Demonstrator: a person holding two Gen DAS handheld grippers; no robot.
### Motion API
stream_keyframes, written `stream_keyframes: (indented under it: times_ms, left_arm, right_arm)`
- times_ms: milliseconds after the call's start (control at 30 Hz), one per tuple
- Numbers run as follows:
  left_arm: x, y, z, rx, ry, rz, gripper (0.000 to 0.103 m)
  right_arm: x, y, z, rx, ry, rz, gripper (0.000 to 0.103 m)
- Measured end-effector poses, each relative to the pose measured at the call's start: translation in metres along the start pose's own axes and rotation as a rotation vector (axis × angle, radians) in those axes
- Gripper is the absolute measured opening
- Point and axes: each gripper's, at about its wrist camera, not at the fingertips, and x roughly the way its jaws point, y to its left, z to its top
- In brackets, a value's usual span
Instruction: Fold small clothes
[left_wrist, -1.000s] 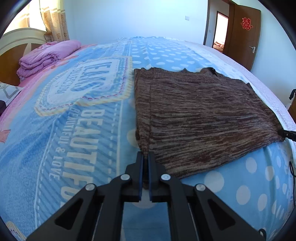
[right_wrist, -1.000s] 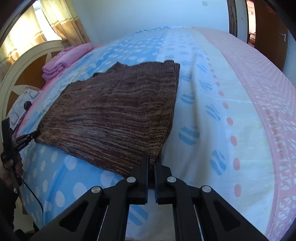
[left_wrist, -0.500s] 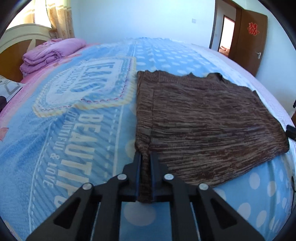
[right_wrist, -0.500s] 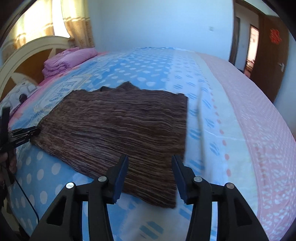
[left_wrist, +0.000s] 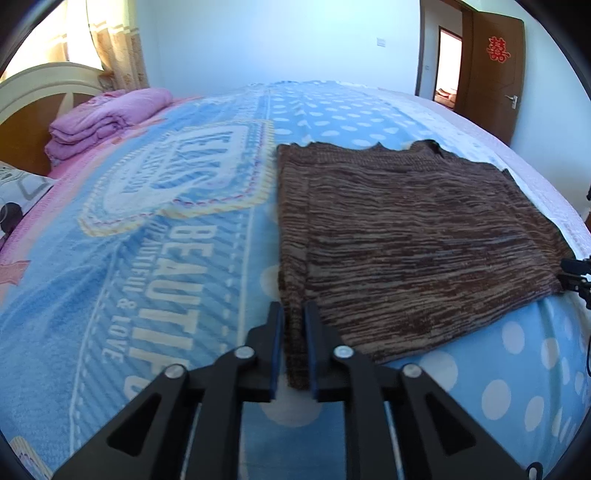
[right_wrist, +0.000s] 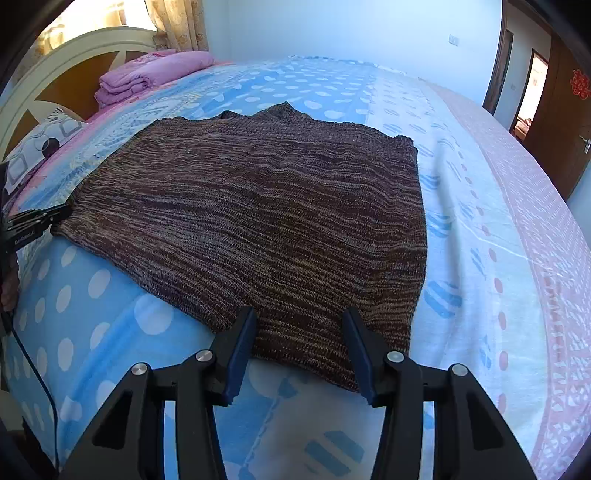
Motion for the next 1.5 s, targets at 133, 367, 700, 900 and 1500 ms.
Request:
stream_keyframes:
  times_ms: [133,367,700,900,1500]
  left_arm:
    - [-0.004,0.009,0.0,-0.018,-0.009,0.044,0.057]
    - [0.001,0.02,-0.002,0.008,0.031,0.044,0.072]
    - [-0.015,0.04,0.015,0.018,-0.01,0.104,0.086]
    - [-0.007,0.062,0.022,0.008,-0.006,0.116,0.088]
    - [0.059,0.072,0.073,-0.132,0.078,-0.222,0.088]
  right_arm:
    - [-0.002,0.012,-0.002,-0.037,-0.01,-0.042,0.051]
    - [-0.002,0.008,-0.011,0.001,-0.027,-0.062,0.062]
    - [-0.03,0.076,0.016,-0.184,-0.133,-0.035,0.063]
    - [-0.016,0.147,0.023,-0.37,-0.18,-0.015,0.063]
    - [0.012,0.278,0.019,-0.65,-0.296,-0.08,0.062]
